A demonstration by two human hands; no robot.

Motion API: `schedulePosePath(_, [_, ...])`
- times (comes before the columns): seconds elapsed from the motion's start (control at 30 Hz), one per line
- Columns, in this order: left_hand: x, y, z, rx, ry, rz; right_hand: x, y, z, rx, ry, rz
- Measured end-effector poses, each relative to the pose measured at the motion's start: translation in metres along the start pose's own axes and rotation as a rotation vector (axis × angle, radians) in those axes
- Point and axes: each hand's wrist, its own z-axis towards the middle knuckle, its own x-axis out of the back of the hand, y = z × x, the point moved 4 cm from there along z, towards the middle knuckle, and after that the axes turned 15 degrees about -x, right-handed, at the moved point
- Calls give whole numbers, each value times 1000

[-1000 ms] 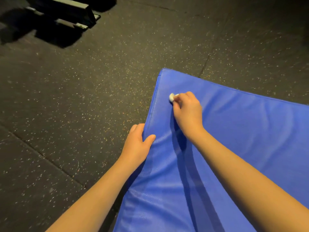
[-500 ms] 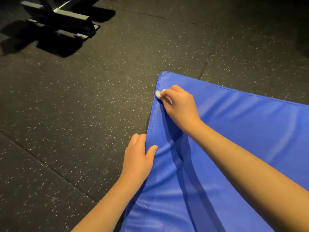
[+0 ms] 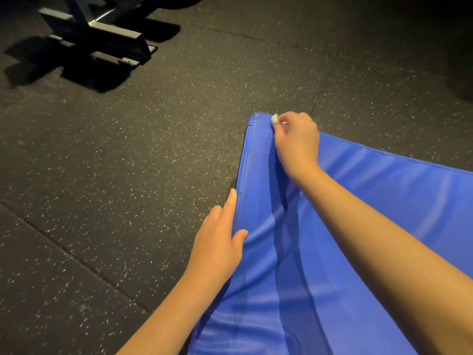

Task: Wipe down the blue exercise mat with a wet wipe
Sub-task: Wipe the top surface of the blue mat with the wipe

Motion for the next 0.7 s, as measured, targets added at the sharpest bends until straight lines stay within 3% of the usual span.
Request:
schedulePosePath(0.13, [-1, 1, -4, 6, -7, 8, -13, -28, -31, 399, -217, -34])
schedulePosePath(0.17, [-1, 1, -4, 8, 0, 10, -11, -28, -19, 379, -188, -70])
schedulePosePath(0.3, [0, 5, -4, 16, -21, 39, 9, 4, 28, -33, 15, -95])
schedulePosePath(0.33, [0, 5, -5, 20, -35, 56, 8, 3, 19, -28, -9, -63])
schedulePosePath(0.47, [1, 4, -3, 24, -121, 188, -17, -18, -27, 331, -237, -58])
schedulePosePath(0.5, [1, 4, -1, 29, -140, 206, -17, -14, -18, 292, -192, -87])
schedulePosePath(0.6, [1, 8, 2, 32, -166, 230, -6, 16, 18, -49, -8, -118])
schedulePosePath(0.63, [2, 9, 1, 35, -173, 236, -5, 18, 16, -68, 0, -100])
schedulePosePath(0.7, [2, 8, -1, 41, -180, 245, -10, 0, -7, 102, -109, -46])
